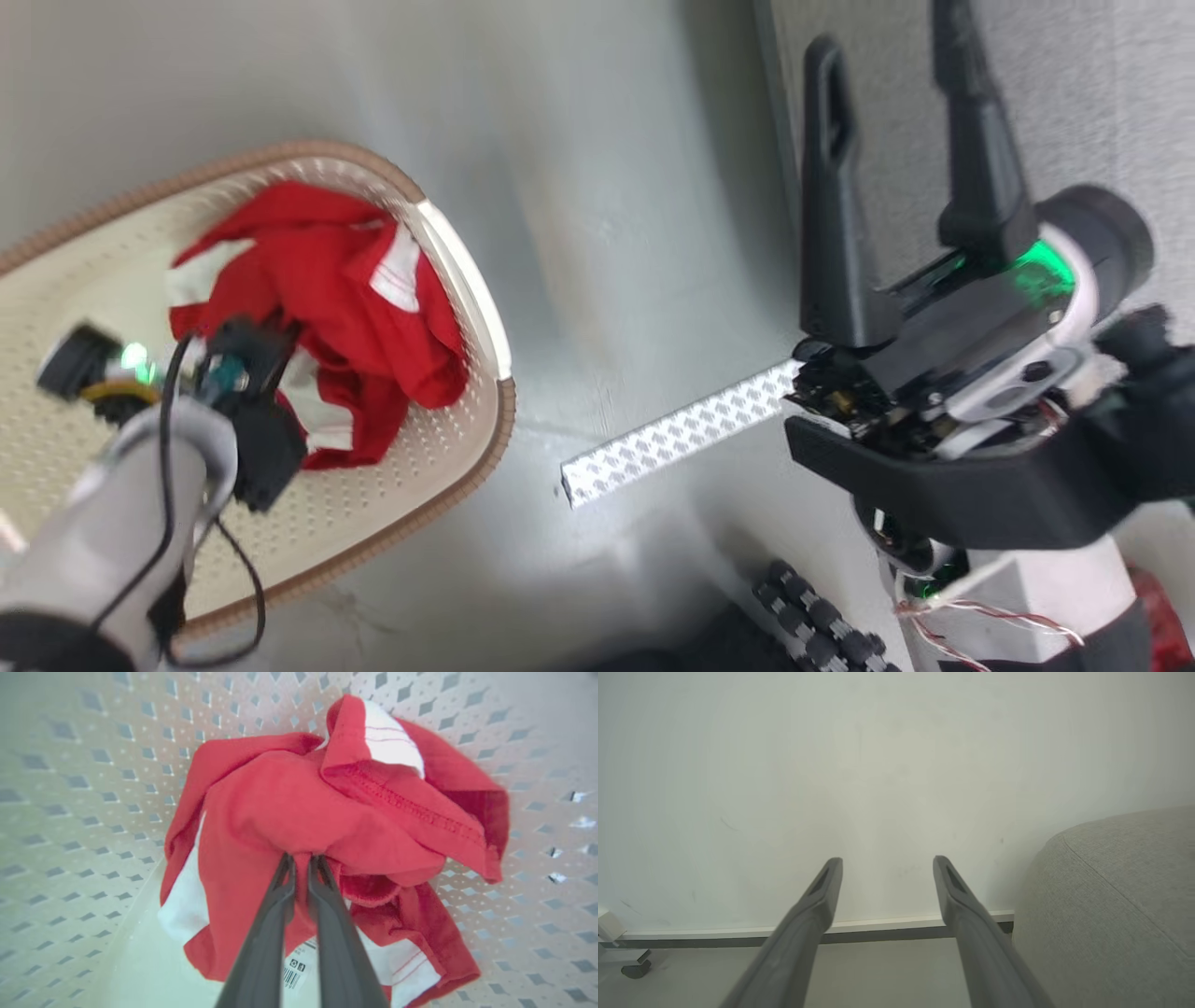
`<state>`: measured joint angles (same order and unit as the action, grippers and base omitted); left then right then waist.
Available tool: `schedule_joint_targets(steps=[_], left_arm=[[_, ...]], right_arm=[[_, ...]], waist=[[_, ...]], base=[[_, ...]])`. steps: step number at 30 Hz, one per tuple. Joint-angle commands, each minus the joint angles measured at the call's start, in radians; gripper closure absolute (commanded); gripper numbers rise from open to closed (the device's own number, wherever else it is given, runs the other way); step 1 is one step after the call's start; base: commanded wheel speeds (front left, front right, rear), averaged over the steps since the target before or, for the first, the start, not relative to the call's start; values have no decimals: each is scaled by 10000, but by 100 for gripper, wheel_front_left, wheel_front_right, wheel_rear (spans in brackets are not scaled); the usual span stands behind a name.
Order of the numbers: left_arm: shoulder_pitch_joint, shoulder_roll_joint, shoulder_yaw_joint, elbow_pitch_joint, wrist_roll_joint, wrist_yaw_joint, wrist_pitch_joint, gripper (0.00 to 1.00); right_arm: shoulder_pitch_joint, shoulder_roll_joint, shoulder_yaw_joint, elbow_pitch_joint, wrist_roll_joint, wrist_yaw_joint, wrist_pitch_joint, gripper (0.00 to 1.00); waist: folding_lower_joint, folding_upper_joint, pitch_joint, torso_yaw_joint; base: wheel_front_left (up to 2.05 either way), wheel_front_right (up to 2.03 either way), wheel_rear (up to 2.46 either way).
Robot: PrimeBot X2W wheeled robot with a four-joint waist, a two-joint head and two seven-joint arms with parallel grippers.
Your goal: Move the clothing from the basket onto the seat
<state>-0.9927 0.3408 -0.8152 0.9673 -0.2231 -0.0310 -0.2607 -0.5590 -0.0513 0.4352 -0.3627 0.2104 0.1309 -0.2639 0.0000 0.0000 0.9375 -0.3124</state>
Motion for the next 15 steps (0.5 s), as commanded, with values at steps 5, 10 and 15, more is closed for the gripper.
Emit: schedule_joint_targets(steps=[5,10,15], left_arm=[[1725,233,593,-1690,-348,383,-56,100],[3234,192,1213,-3234,-368,745,-57,100],[4442,87,1771,-4335,-133,963,-58,100]], right_arm=[[423,1,64,729,-368,-3,-7,0],[874,-205,145,1243,-427,-3,-8,0],[1360,-565,413,1877,-87,-3,-7,0]], waist=[[0,0,-2072,865],[0,0,-3334,1203],[0,0,-4494,1450]], base=[[0,0,0],[0,0,0],[0,0,0]])
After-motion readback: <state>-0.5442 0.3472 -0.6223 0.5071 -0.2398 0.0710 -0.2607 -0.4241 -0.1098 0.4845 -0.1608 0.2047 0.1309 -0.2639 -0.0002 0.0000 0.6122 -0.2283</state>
